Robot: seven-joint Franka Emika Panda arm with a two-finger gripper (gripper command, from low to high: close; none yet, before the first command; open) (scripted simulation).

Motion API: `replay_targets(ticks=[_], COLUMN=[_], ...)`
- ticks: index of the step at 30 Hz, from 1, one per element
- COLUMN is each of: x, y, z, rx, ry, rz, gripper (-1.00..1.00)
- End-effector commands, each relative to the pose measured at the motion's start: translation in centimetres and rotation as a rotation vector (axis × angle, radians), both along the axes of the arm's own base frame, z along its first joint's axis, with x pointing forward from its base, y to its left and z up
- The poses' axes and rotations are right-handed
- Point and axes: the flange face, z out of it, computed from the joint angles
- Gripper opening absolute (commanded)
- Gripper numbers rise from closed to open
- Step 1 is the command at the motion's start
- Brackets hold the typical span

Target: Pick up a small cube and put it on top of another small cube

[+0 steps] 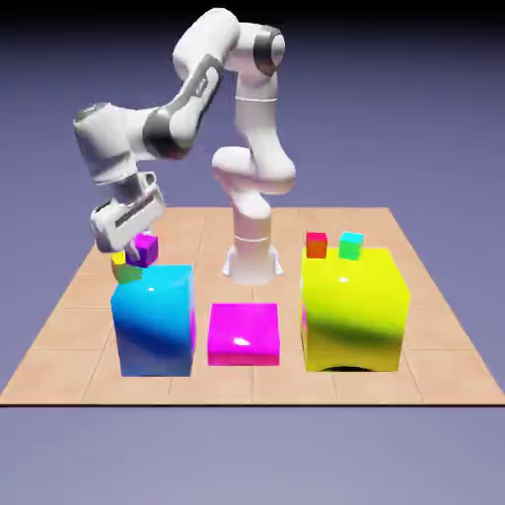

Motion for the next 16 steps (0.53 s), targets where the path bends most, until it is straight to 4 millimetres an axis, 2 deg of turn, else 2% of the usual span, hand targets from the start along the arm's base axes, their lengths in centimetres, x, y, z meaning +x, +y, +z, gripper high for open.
replay_targets(ticks=[1,2,4,8,9,10,11,15,16], x=[-1.9,-3.5,-3.7,-2.7,-2.7,-2.7,-2.7,-3.7,-3.7], y=[-1.2,-3.0,-3.3,-2.0,-2.0,-2.0,-2.0,-3.3,-3.3], z=[1.2,0.6,0.5,-6.2,-6.2,-6.2,-6.2,0.4,0.5], rx=[0.018,0.027,0.028,0.028,0.028,0.028,0.028,0.028,0.028], ry=[-0.02,-0.02,-0.02,-0.02,-0.02,-0.02,-0.02,-0.02,-0.02], rz=[-0.06,-0.132,-0.143,-0.143,-0.143,-0.143,-0.143,-0.143,-0.143], gripper=[-1.0,-1.0,-1.0,-1.0,-1.0,1.0,1.0,1.0,1.0])
